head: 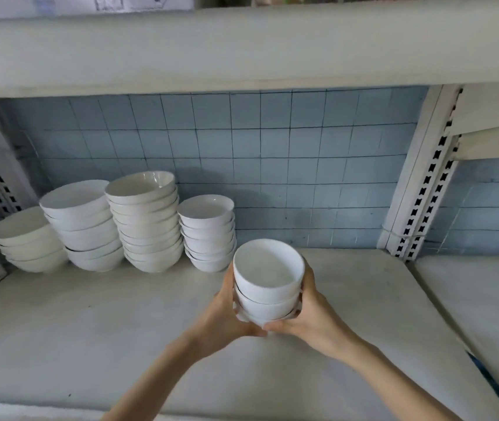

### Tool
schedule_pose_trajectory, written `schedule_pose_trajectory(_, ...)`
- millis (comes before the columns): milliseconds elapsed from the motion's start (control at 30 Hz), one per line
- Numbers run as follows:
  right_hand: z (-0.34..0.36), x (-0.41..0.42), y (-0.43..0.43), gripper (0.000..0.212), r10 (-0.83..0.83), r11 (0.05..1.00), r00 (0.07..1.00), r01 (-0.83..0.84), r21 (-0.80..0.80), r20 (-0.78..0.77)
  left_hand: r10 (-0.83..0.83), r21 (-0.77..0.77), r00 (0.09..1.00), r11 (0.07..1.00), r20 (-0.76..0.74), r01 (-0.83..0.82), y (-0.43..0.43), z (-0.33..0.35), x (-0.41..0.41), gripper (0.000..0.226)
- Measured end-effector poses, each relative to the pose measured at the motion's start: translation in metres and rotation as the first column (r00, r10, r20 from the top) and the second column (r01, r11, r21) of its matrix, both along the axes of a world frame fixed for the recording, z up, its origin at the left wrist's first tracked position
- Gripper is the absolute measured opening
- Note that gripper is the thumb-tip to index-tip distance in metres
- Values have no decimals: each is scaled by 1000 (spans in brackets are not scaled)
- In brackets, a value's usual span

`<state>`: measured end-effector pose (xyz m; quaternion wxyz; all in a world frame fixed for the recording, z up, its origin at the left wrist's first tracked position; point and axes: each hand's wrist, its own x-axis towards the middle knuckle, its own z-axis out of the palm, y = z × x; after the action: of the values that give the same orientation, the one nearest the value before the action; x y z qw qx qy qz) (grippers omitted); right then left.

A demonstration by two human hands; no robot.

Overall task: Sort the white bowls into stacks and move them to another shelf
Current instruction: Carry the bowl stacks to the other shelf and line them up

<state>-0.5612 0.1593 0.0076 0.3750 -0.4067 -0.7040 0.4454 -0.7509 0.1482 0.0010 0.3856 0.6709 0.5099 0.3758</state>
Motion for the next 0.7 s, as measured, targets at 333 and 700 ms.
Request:
schedule_pose_trajectory(333,5,-18,40,111,-11,999,1000,12,-37,27,-25,3,989,1000,147,25,35,-7,-11,116)
schedule_pose_trajectory(700,10,-20,76,88,-139,981,986,125,-150,-89,224,187,951,946,212,-265,56,-34,17,97)
